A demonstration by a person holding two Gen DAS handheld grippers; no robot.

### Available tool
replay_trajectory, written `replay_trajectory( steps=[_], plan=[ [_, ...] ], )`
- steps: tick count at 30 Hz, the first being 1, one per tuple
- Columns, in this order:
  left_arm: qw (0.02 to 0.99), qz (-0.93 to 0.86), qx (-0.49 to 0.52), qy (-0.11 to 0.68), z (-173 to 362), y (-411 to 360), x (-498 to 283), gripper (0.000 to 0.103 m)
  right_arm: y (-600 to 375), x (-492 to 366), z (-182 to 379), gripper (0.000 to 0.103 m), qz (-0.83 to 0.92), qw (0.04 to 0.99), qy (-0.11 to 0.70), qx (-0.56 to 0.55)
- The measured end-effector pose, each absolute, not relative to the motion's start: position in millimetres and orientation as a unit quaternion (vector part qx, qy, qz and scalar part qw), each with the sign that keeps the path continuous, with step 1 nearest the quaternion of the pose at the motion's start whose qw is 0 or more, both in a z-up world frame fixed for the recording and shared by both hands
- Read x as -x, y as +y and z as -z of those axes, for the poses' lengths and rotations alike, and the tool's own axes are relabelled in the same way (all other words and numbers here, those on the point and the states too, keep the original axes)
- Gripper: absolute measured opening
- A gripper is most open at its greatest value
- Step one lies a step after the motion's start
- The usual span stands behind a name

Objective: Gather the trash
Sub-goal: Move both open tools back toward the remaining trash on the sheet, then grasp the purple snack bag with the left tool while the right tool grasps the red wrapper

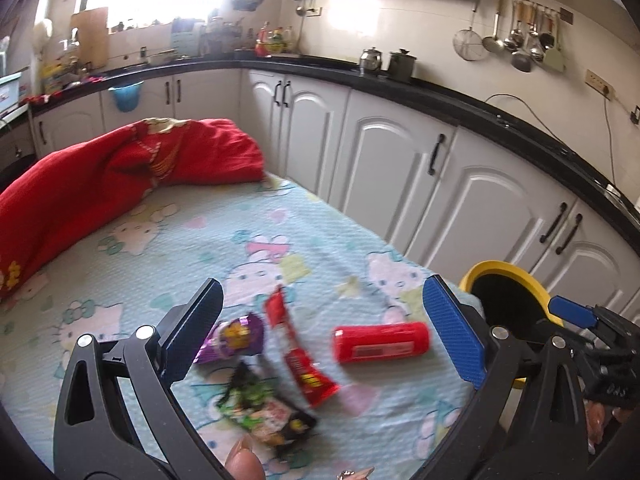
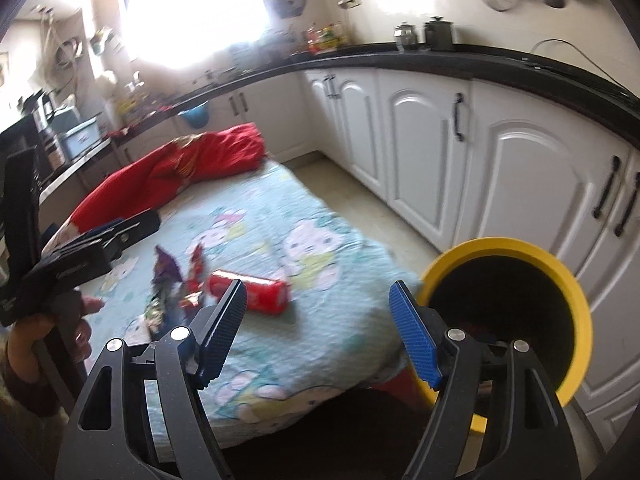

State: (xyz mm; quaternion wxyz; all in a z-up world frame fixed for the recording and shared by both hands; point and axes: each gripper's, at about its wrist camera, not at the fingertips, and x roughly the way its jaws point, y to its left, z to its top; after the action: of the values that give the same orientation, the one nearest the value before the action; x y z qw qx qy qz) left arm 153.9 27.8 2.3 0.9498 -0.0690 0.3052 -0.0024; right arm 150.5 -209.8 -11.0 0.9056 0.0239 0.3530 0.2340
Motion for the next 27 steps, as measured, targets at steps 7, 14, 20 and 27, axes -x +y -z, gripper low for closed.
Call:
replay_trajectory(
  steps=[7,14,20,27],
  plan=[
    [0.947,-0.020,0.064,0.315,7,54,-149,0.092,-170,-145,20,0.071,-0.267,0.893,0.363,-0.006],
    [0.940,-0.037,0.070,0.331,19,81,-148,0.092,-131,-148,34,0.071,-0.294,0.877,0.381,0.008],
    [0.932,-0.028,0.093,0.348,27,104,-149,0.091,-99,-158,47,0.059,-0.314,0.863,0.397,0.012],
    [0.923,0.008,0.095,0.373,39,111,-158,0.080,-68,-168,68,0.041,-0.330,0.842,0.426,0.012]
  ],
)
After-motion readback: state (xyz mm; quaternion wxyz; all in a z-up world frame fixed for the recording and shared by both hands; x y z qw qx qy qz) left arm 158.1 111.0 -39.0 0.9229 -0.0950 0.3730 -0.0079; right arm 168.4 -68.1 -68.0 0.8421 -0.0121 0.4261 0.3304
